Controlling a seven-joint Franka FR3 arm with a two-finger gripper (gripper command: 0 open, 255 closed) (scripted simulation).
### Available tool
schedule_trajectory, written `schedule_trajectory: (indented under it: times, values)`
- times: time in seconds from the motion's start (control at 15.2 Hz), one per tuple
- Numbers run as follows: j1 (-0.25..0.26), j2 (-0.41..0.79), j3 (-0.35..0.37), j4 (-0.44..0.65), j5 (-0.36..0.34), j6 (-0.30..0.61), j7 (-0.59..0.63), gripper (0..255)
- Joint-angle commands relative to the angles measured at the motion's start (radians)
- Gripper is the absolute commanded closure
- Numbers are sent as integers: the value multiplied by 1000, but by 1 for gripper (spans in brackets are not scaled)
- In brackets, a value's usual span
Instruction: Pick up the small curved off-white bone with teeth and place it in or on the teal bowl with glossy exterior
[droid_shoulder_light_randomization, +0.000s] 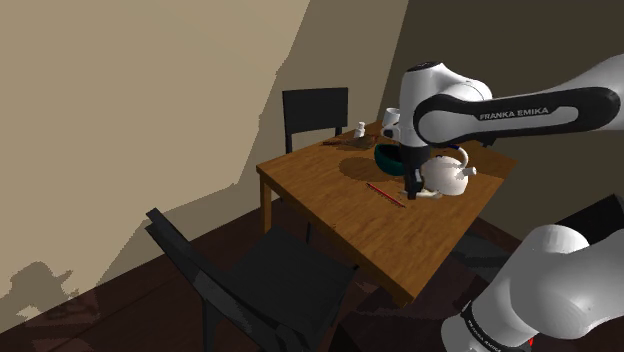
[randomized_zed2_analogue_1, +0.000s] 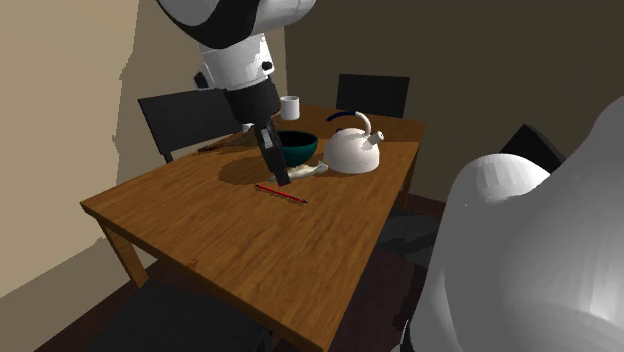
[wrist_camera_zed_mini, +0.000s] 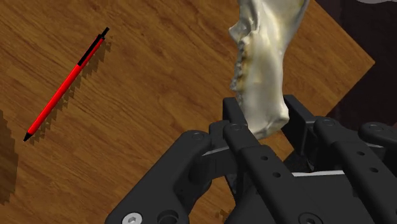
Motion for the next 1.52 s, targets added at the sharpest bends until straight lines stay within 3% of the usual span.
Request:
schedule_trajectory:
  times: [0.0, 0.66, 1.45]
  values:
    - [-15, 60, -29, 52, -18, 15, -36, 255]
    - [-75, 371, -170, 340, -40, 79, -233, 255]
    - [-180, 802, -263, 836, 89, 43, -492, 255]
